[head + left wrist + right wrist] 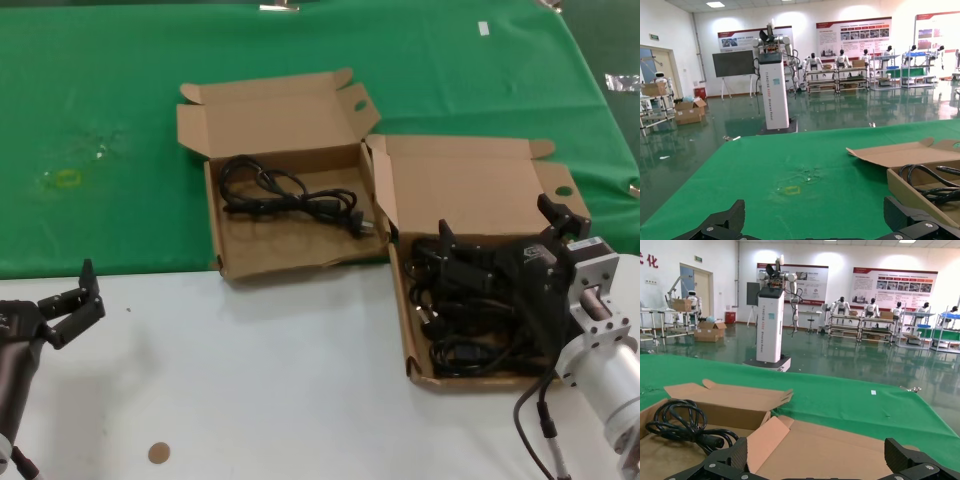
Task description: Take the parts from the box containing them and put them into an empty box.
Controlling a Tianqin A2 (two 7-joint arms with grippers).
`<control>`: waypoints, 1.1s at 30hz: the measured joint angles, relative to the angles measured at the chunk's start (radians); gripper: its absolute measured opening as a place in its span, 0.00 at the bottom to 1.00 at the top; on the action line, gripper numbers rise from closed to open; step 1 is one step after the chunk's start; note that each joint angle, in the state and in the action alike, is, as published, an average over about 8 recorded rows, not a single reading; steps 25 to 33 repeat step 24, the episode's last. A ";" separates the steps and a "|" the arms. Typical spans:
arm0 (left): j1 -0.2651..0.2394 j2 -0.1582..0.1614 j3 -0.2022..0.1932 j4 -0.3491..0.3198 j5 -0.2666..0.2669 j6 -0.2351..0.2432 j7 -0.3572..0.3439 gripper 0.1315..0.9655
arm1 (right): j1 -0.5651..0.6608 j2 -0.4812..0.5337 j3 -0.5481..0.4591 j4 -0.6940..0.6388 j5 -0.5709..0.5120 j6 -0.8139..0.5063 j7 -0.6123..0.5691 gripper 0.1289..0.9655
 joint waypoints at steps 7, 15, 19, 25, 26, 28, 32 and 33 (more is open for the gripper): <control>0.000 0.000 0.000 0.000 0.000 0.000 0.000 1.00 | 0.000 0.000 0.000 0.000 0.000 0.000 0.000 1.00; 0.000 0.000 0.000 0.000 0.000 0.000 0.000 1.00 | 0.000 0.000 0.000 0.000 0.000 0.000 0.000 1.00; 0.000 0.000 0.000 0.000 0.000 0.000 0.000 1.00 | 0.000 0.000 0.000 0.000 0.000 0.000 0.000 1.00; 0.000 0.000 0.000 0.000 0.000 0.000 0.000 1.00 | 0.000 0.000 0.000 0.000 0.000 0.000 0.000 1.00; 0.000 0.000 0.000 0.000 0.000 0.000 0.000 1.00 | 0.000 0.000 0.000 0.000 0.000 0.000 0.000 1.00; 0.000 0.000 0.000 0.000 0.000 0.000 0.000 1.00 | 0.000 0.000 0.000 0.000 0.000 0.000 0.000 1.00; 0.000 0.000 0.000 0.000 0.000 0.000 0.000 1.00 | 0.000 0.000 0.000 0.000 0.000 0.000 0.000 1.00; 0.000 0.000 0.000 0.000 0.000 0.000 0.000 1.00 | 0.000 0.000 0.000 0.000 0.000 0.000 0.000 1.00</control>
